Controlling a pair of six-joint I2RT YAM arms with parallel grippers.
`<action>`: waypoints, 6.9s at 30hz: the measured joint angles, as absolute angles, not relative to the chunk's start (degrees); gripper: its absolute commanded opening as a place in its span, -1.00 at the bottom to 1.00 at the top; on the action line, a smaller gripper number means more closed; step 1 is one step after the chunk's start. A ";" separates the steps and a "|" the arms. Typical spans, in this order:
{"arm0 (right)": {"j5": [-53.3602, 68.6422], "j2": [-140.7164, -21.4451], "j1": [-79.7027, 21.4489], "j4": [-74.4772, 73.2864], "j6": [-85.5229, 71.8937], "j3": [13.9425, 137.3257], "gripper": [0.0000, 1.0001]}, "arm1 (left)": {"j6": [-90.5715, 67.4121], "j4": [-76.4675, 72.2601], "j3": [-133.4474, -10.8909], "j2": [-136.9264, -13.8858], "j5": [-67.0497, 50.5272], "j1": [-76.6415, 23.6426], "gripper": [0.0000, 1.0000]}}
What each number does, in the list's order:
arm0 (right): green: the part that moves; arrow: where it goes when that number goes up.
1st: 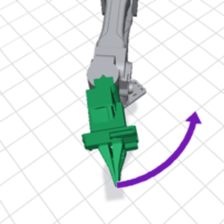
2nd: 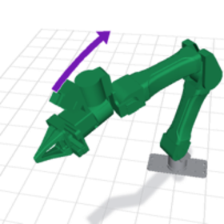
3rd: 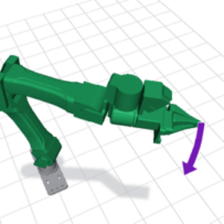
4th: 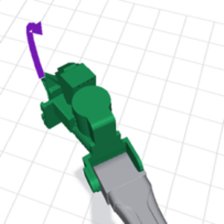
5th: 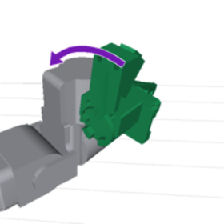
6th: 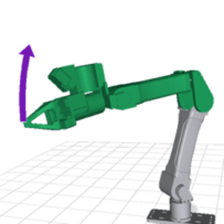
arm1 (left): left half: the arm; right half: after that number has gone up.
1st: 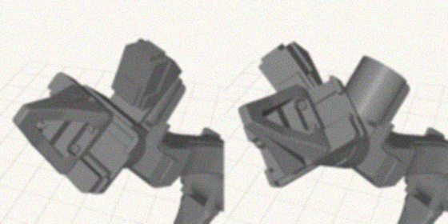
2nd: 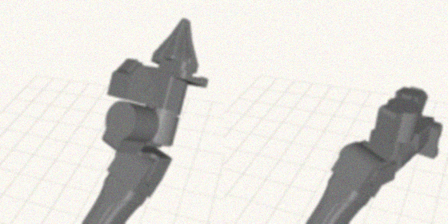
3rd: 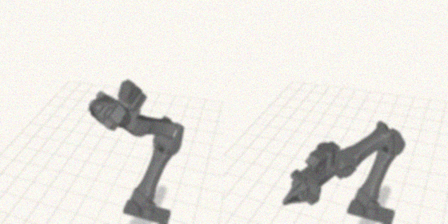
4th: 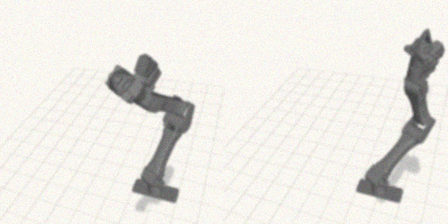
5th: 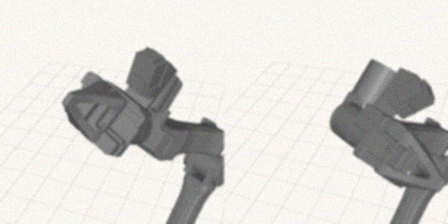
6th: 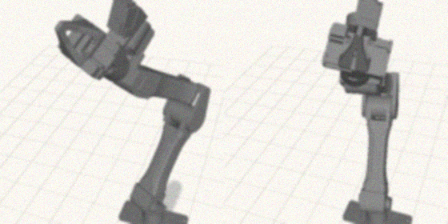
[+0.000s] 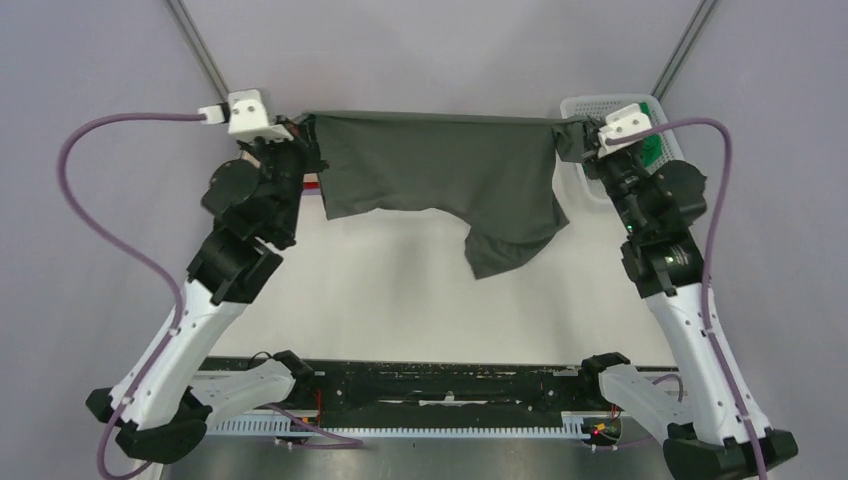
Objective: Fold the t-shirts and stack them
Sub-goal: Flatten out the tshirt, then grab the side of the flattened tshirt closest away from the robot with both arms
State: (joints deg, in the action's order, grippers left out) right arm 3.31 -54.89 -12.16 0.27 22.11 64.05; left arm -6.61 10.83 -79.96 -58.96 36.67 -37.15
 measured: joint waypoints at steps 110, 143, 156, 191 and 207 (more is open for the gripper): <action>12.38 -116.66 -13.96 0.78 -4.23 78.24 0.96 | -25.63 19.77 -75.26 -111.42 -3.20 -15.84 0.99; 10.50 -109.36 -14.72 -4.54 3.62 84.79 0.96 | -26.04 24.12 -81.84 -108.31 0.58 -15.86 0.99; -2.46 -104.42 -15.49 -15.35 -2.66 65.87 0.96 | -26.92 30.46 -89.01 -117.84 8.75 -16.25 0.99; 4.75 -115.22 -6.92 -19.03 -2.22 89.62 0.96 | -26.96 42.09 -114.19 -128.99 6.37 -17.10 0.99; 0.12 -85.52 -6.39 8.14 -12.51 57.82 0.96 | -41.69 39.53 -56.12 -80.97 17.98 -18.98 0.99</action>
